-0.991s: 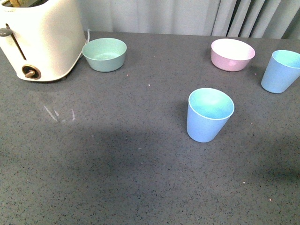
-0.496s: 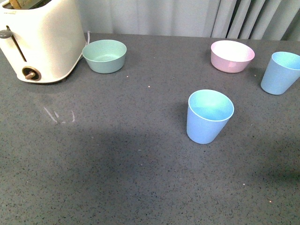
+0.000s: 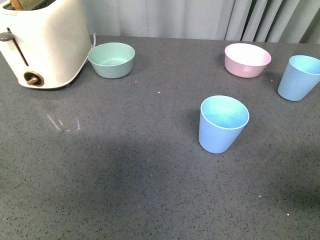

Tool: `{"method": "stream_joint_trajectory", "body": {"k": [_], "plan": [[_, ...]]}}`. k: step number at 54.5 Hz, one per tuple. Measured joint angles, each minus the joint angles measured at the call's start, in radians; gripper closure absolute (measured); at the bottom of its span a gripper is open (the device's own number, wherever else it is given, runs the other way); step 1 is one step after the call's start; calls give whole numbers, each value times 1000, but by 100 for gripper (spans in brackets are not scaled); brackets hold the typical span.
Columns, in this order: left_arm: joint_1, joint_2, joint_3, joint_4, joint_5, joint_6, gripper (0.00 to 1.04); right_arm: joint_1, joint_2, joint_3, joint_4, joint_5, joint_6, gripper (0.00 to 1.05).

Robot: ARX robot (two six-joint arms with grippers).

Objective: Stack blue cups with both arms

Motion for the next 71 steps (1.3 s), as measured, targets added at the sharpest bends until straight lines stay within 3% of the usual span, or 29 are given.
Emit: {"method": "stream_joint_trajectory", "body": {"k": [4,10,13,16,27,40,71], "plan": [[0,0,0,0,0,0,55,-74,184,22,99,-58,-44,9],[0,0,0,0,0,0,29,-186,574,142,404,-122,-192,9],[0,0,0,0,0,0,16,-204,784,232,522,-127,-267,9],[0,0,0,0,0,0,7,-206,953,319,544,-130,-319,9],[0,0,0,0,0,2,9,-159,1384,637,487,-76,-428,9],[0,0,0,0,0,2,9,-57,1589,912,364,-46,-471,9],[0,0,0,0,0,1,9,23,1848,1198,240,-10,-482,9]]}}
